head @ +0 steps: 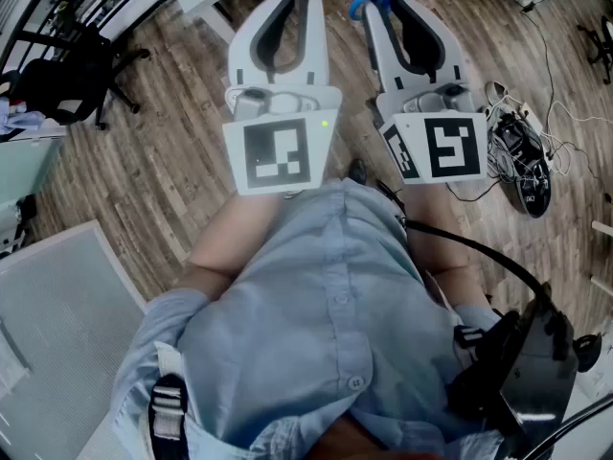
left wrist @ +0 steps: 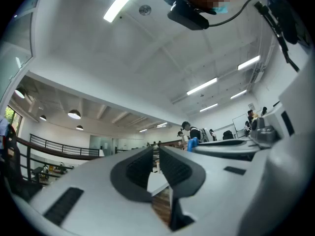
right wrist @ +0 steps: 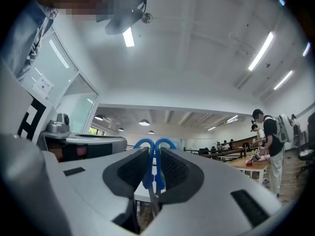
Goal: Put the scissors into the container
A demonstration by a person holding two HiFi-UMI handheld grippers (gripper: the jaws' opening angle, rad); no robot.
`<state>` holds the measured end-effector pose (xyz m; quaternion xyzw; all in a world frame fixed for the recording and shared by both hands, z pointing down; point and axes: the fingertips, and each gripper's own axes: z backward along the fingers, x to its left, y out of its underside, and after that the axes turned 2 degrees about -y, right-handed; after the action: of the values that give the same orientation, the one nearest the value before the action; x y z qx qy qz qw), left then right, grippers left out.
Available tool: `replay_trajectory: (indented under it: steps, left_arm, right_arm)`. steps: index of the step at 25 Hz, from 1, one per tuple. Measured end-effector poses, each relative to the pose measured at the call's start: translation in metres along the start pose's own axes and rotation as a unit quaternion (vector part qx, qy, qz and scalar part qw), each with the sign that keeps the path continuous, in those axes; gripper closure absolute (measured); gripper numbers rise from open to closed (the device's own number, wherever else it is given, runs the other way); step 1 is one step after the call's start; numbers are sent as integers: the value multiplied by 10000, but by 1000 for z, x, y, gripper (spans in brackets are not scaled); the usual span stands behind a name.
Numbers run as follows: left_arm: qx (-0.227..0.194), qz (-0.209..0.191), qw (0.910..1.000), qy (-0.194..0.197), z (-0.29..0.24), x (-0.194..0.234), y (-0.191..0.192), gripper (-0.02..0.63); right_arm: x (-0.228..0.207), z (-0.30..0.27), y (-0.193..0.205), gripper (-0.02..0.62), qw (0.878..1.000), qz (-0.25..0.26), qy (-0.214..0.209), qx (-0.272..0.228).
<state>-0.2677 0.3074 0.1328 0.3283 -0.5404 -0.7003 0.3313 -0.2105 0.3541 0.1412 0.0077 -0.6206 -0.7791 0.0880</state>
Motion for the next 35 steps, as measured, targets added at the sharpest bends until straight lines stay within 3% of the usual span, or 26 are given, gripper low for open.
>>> replay_trajectory:
  steps: [19,28,35]
  left_arm:
    - [-14,-72,9997,-242,-52,-82,10,561]
    - [200,-140,9990,-372,-80,-77,33,561]
    - [291,-92,9985,-461,-144,-42,59,561]
  right_arm:
    - [-96,26,9,512,9995,-102,-275,-115]
    - [-114,5,28,512,9984,-295,-485,-15]
    - [-137,-61,58,512,9976,-363,-578,103]
